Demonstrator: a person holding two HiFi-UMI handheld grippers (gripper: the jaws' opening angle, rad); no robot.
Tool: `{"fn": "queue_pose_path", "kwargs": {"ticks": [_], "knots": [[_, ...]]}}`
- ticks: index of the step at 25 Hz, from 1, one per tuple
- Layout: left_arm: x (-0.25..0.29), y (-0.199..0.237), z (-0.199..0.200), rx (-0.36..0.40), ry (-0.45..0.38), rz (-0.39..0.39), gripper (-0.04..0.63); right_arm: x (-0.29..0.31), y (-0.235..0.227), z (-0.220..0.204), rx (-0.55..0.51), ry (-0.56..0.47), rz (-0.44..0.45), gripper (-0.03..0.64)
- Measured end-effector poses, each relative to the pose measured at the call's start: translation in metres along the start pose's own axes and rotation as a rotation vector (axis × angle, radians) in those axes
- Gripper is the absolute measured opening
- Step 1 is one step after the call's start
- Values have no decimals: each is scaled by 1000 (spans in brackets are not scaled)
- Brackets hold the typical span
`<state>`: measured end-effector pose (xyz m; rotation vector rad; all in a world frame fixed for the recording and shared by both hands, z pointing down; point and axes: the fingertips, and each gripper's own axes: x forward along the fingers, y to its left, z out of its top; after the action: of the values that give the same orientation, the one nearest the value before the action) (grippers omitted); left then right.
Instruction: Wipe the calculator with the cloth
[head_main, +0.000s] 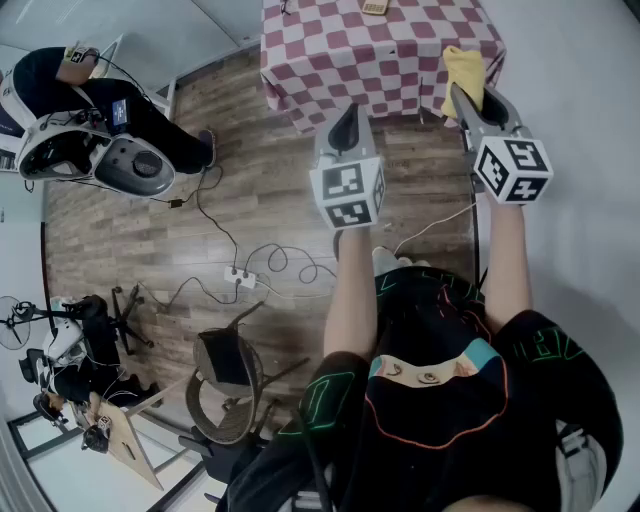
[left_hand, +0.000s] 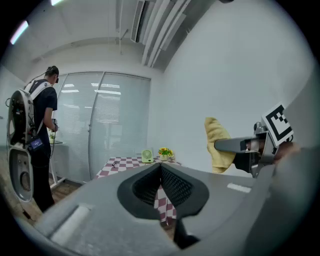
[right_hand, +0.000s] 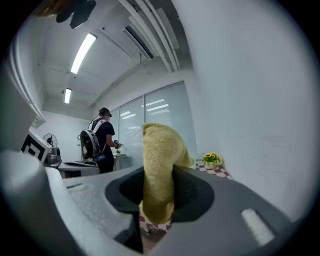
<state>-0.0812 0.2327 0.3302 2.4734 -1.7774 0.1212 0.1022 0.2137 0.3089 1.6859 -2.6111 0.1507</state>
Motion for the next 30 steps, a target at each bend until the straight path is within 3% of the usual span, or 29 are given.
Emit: {"fn": "queue_pose_path", "kwargs": {"ticks": [14,21,30], "knots": [[-15,17,24,8,-61,56,11,0,0,17,-16,-49,-27,121],[-12,39,9,-17,-5,144,9,12,-7,-2,25,-5,-38,121],[64,39,-16,-31,30,99,9,57,-53,-26,34,48,-90,123]]}}
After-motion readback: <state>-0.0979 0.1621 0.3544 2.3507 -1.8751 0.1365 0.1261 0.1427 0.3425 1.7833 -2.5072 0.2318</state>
